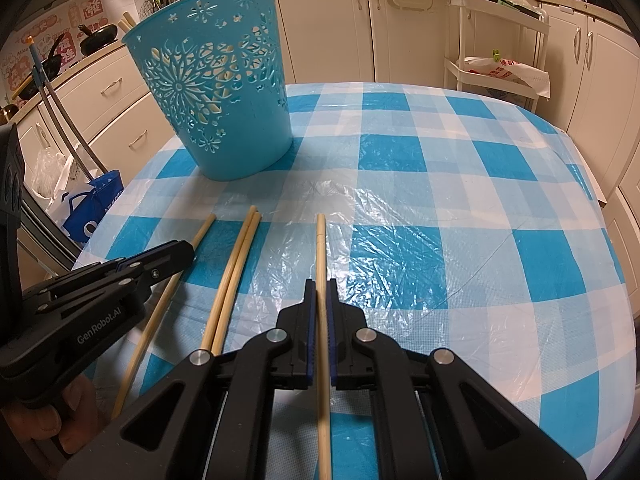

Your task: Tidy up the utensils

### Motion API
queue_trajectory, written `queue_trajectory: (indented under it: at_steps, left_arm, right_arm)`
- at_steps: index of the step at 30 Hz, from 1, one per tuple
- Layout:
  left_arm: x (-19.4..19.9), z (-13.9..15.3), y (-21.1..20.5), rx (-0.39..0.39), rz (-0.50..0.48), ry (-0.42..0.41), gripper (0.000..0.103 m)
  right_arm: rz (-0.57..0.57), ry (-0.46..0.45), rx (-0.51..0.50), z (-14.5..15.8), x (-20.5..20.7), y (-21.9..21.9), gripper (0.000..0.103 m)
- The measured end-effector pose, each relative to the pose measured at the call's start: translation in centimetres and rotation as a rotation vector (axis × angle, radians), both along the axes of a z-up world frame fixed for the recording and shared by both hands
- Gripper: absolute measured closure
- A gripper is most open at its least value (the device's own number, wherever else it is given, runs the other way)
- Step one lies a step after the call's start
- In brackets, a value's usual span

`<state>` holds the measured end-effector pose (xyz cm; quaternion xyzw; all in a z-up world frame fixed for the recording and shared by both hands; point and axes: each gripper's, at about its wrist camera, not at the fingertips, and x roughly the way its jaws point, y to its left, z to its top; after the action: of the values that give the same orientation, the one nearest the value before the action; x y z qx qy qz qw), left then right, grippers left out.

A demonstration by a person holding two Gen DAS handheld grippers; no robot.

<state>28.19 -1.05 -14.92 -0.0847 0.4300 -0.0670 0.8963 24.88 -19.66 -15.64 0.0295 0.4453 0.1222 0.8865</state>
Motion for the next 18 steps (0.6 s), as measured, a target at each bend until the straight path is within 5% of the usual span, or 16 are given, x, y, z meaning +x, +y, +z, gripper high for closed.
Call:
queue_trajectory:
  at_steps: [18]
  left_arm:
    - [0.00,0.02,-0.01,0.000,0.000,0.001,0.098]
  right_arm:
    - [0.000,0.000,-0.003,0.06,-0.04,0.16,0.097]
